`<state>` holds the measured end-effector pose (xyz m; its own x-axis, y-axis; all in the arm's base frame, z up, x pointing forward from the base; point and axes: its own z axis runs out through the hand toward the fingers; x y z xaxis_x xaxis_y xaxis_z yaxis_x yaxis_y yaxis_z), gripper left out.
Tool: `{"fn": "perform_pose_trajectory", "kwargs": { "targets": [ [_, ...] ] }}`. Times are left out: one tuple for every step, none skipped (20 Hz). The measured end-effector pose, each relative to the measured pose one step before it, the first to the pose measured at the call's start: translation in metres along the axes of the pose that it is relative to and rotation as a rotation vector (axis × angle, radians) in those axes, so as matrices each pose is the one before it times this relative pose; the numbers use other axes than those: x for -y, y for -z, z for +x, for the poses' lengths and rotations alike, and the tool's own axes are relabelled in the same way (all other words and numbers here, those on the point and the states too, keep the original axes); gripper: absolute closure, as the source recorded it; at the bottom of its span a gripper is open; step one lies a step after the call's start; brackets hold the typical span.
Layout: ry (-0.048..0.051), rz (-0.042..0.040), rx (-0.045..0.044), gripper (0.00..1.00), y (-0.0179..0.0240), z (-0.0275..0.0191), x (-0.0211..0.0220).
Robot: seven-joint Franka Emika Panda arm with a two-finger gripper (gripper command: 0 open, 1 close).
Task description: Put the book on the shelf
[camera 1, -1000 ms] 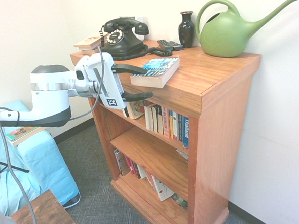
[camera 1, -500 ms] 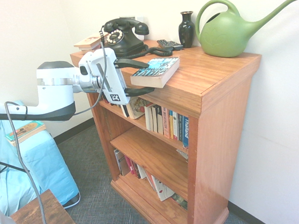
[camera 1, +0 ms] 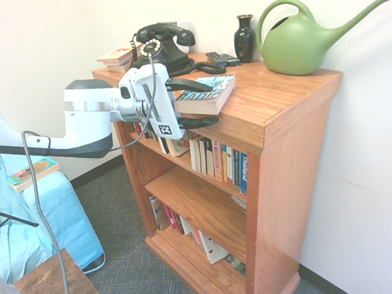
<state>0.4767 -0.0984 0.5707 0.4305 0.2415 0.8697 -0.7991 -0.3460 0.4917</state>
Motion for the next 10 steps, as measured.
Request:
{"fn": "perform_pose_trajectory", "kwargs": {
  "targets": [
    [-0.00017, 0.00033, 0.00000, 1.00, -0.00001, 0.00000, 0.00012],
    [0.00009, 0.00050, -0.00008, 1.00, 0.00007, -0.00009, 0.00057],
    [-0.00023, 0.00013, -0.00035, 1.00, 0.00002, 0.00027, 0.00021],
    [-0.00199, -0.00064, -0.00091, 1.00, -0.00018, 0.00110, -0.00041],
    [-0.00179, -0.00035, -0.00111, 1.00, -0.00009, 0.00117, -0.00019],
    [-0.00061, 0.00015, -0.00074, 1.00, 0.00017, 0.00054, 0.00004],
    [0.00033, 0.00043, -0.00028, 1.00, 0.00021, 0.00001, 0.00025],
    [0.00016, 0.00010, -0.00003, 1.00, 0.00004, -0.00003, 0.00010],
    [0.00006, -0.00024, 0.00015, 1.00, -0.00011, -0.00005, -0.00005],
    [0.00038, -0.00037, 0.00041, 1.00, -0.00024, -0.00021, 0.00003]
  ]
}}
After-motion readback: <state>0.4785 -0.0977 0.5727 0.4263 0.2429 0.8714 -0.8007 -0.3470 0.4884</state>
